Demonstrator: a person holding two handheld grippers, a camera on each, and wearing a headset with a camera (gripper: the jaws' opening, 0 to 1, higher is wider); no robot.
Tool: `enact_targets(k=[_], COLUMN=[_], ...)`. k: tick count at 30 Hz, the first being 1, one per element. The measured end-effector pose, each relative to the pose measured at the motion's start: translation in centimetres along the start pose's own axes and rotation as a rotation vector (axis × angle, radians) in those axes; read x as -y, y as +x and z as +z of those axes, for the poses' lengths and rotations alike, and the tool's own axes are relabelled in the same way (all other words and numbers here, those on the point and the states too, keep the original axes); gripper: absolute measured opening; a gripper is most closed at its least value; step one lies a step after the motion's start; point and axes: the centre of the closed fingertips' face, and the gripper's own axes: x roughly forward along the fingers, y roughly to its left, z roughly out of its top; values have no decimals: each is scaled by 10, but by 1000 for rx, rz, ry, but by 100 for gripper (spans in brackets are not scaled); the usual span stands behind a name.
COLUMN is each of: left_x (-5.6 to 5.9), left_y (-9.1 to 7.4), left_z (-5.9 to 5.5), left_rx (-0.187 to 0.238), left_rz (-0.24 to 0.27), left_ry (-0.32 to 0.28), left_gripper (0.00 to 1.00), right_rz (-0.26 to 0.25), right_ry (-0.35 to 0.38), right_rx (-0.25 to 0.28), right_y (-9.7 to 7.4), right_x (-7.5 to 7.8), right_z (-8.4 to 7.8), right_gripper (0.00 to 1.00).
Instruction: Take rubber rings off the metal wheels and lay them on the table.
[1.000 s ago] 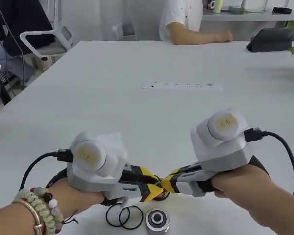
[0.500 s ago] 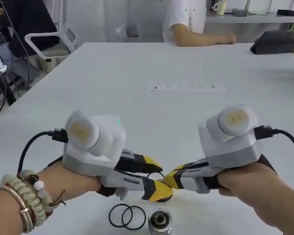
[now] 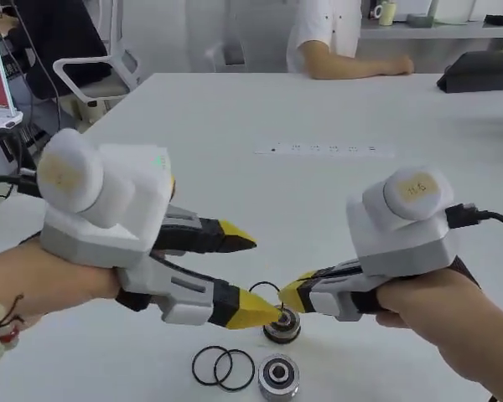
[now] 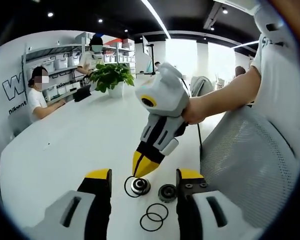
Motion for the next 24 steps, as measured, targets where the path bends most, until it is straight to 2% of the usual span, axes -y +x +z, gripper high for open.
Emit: enact_targets(k=[7, 14, 19, 24], left_x=[0, 2, 8, 14], left_y=[-27, -53, -69, -85], left_z=[-5, -18, -33, -51], left_rx=[3, -20, -35, -36], left_rz=[50, 106, 136, 183], left_ry=[2, 3, -30, -95], left_gripper=[53, 59, 63, 66], right_rz=[20, 63, 101, 125], right_ry=[-44, -58, -52, -72], right_rx=[-5, 5, 5, -13], right_y=[2, 3, 5, 10], right_x=[-10, -24, -34, -44], right_z=[4, 9, 10, 7], right_gripper=[0, 0, 0, 0])
